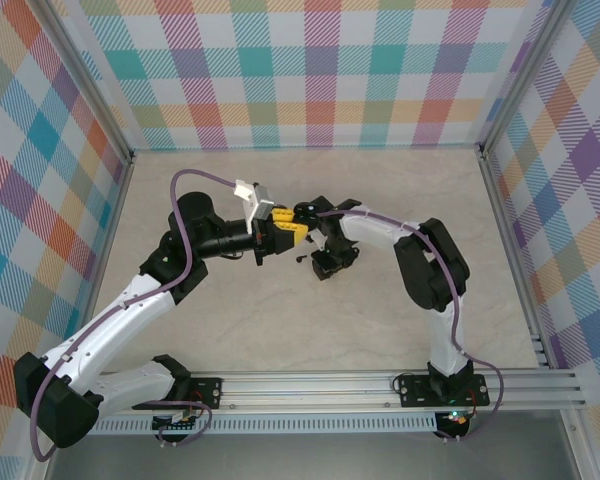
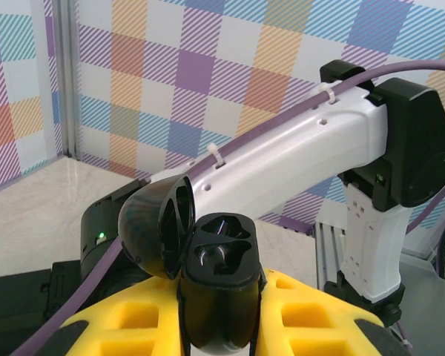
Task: Insert the wireless bluetooth earbuds into the charging case
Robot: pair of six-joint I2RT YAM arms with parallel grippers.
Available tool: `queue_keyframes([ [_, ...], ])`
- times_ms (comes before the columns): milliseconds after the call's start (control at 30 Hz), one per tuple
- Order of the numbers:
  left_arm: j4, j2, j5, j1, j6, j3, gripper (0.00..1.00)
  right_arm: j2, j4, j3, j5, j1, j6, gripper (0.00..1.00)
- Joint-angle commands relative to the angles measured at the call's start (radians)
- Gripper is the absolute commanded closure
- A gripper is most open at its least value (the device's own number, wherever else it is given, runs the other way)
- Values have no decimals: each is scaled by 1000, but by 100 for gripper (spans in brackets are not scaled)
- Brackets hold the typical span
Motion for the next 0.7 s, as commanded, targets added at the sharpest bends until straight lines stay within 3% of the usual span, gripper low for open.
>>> queue_keyframes([
  [0, 23, -17, 15, -8, -7, 8, 89, -76, -19, 12, -63, 4, 64, 59],
  [100, 23, -17, 17, -8, -7, 8, 89, -94, 0, 4, -144, 4, 100, 63],
  [300, 24, -15, 19, -8, -9, 9, 89, -75, 8, -12, -200, 5, 146, 85],
  [667, 25, -15, 20, -8, -8, 8, 89, -5, 15, -44, -157, 4, 195, 90],
])
